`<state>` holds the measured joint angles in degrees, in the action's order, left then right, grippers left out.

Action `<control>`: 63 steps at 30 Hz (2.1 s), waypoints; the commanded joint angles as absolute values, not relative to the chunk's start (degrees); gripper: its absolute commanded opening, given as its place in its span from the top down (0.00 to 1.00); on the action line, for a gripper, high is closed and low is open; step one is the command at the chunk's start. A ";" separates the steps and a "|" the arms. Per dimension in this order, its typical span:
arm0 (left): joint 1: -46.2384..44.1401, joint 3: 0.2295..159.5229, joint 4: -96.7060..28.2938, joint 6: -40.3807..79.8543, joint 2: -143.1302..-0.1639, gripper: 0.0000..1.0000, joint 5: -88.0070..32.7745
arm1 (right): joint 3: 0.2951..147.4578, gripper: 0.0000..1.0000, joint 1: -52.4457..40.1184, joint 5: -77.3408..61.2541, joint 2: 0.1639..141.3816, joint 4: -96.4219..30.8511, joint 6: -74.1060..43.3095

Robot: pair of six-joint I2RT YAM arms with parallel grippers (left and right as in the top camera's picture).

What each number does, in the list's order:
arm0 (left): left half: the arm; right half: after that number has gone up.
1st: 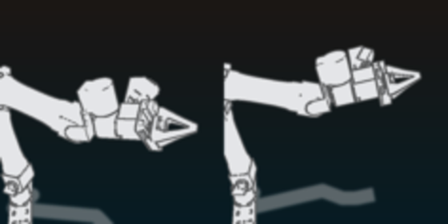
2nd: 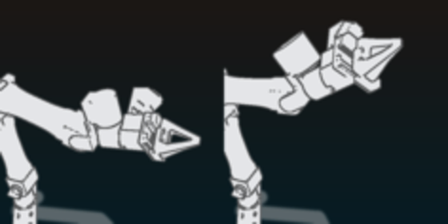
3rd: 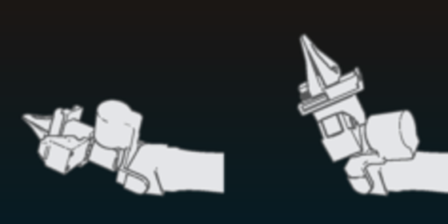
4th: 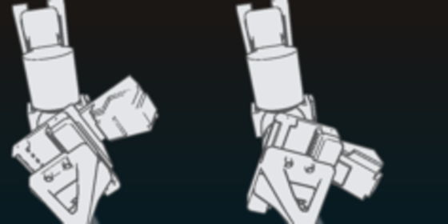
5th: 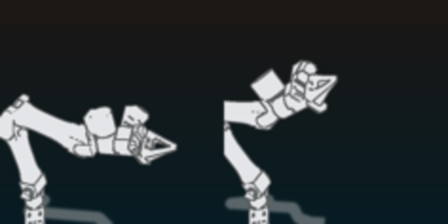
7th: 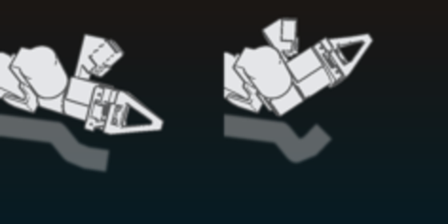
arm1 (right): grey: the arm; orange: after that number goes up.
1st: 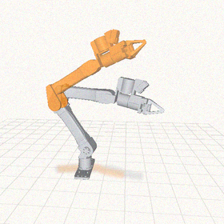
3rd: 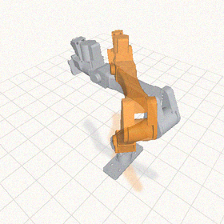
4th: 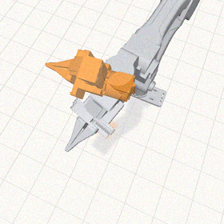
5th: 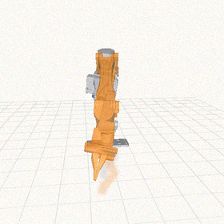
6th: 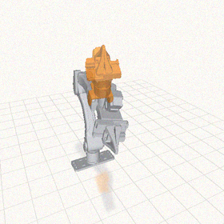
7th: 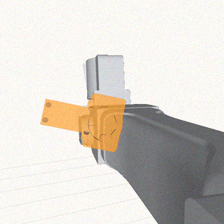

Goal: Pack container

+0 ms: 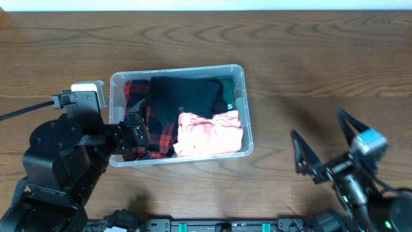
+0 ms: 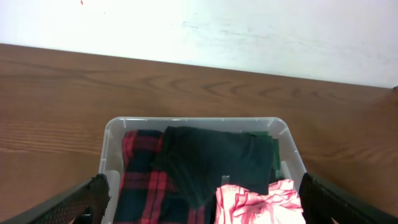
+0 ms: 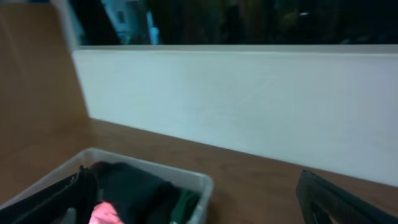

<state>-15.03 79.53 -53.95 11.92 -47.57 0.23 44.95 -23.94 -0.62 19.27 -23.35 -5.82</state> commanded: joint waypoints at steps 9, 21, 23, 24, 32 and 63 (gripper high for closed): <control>-14.68 80.12 -53.95 11.18 -47.57 0.02 0.69 | 45.21 0.01 -23.64 16.56 15.86 -35.16 -4.60; -14.68 80.12 -53.95 11.18 -47.57 0.02 0.69 | 34.41 0.01 -10.85 13.72 11.22 -35.81 -5.54; -14.68 80.12 -53.95 11.18 -47.57 0.02 0.69 | 30.39 0.01 -7.57 11.38 9.02 -34.20 -7.20; -14.68 80.12 -53.95 11.18 -47.57 0.02 0.69 | 28.08 0.01 -5.98 10.28 7.44 -33.32 -8.23; -14.68 80.12 -53.95 11.18 -47.57 0.02 0.69 | 15.70 0.01 -2.59 8.34 0.60 -27.57 -12.19; -14.68 80.12 -53.95 11.18 -47.57 0.02 0.69 | 5.63 0.01 -2.59 8.12 0.34 -18.41 -16.05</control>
<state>-15.03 79.53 -53.95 11.92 -47.57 0.25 5.91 -3.05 8.38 0.78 -18.55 -15.11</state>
